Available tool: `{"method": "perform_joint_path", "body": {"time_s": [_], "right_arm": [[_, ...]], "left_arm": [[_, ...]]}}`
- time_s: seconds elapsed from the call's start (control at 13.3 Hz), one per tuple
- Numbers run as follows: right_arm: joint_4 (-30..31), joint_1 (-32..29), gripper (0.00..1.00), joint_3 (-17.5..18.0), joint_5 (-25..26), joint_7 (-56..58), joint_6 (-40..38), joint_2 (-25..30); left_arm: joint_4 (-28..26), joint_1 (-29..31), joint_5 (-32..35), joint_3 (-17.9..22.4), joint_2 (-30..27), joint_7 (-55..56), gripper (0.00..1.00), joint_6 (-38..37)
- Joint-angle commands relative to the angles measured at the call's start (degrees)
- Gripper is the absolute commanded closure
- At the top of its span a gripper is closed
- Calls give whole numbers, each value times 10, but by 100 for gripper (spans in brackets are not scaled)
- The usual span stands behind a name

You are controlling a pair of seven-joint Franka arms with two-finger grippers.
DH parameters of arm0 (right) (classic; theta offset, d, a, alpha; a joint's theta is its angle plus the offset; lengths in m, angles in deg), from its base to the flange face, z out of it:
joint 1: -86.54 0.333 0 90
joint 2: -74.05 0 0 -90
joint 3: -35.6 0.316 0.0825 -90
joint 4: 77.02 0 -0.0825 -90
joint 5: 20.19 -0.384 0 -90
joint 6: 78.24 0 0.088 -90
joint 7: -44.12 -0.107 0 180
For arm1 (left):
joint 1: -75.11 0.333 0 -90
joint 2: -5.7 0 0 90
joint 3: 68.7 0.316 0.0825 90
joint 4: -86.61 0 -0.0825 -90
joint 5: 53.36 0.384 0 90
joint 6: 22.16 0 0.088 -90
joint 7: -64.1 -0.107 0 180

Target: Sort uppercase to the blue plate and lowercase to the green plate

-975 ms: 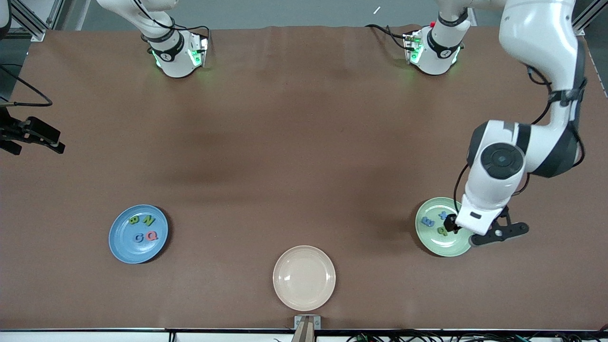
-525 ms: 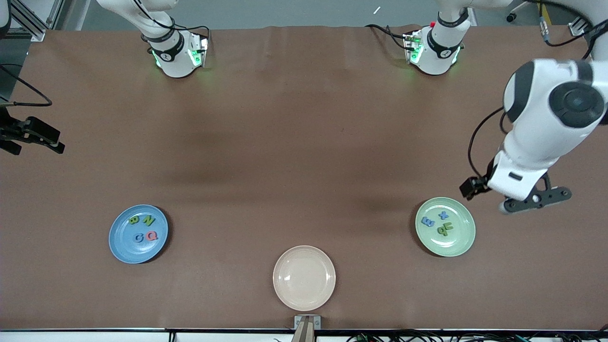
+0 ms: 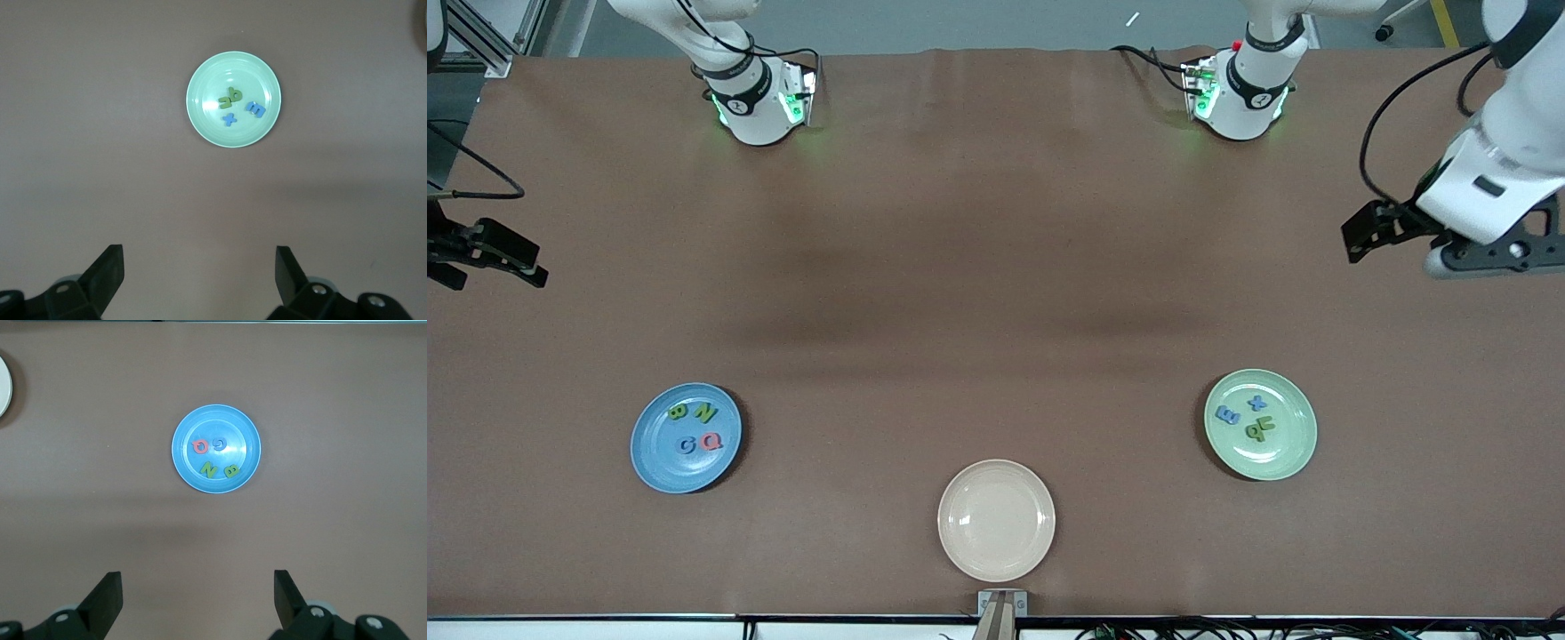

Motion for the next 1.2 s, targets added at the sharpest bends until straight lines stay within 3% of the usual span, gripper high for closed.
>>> {"method": "perform_joint_path", "body": {"time_s": [0.0,0.22,0.67,0.82,1.12], "right_arm": [[-6,-8,0,6,4,-3,-7,-1],[-6,-8,0,6,4,-2,-6,-1],[-6,-8,0,6,4,-2,-6,-1],[-6,-8,0,6,4,-2,-6,-1],[-6,-8,0,6,4,-2,-6,-1]], "left_arm": [[-30,40,-25,-16,-36,-51,0,-19],[-31,125,-31,-111,-50,-48,0,-35],[-52,123,-51,-108,-83,-37,0,-44],[-49,84,-51,-72,-85,-10,0,-49],[-35,81,-51,-68,-76,-10,0,-48]]}}
